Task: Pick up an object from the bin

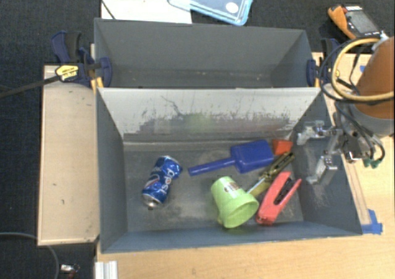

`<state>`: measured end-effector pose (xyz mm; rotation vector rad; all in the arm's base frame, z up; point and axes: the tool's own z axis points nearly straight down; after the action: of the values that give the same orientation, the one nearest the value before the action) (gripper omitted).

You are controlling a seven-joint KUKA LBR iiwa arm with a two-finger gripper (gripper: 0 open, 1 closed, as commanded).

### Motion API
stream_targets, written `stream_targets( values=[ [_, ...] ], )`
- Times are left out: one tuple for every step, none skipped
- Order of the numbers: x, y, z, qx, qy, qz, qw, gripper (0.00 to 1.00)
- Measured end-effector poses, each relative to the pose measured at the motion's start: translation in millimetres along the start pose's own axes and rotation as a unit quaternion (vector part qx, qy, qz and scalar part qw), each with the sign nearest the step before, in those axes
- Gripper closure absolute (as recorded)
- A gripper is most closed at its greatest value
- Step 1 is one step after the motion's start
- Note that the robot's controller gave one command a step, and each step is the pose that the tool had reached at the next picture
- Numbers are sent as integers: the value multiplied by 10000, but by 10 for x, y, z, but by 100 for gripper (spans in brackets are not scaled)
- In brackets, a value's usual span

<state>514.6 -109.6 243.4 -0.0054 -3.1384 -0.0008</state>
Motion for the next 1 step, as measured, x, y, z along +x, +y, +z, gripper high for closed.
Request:
stream_targets(
  values=[
    [-15, 5, -33, 6, -36, -21, 10000, 0]
  ],
)
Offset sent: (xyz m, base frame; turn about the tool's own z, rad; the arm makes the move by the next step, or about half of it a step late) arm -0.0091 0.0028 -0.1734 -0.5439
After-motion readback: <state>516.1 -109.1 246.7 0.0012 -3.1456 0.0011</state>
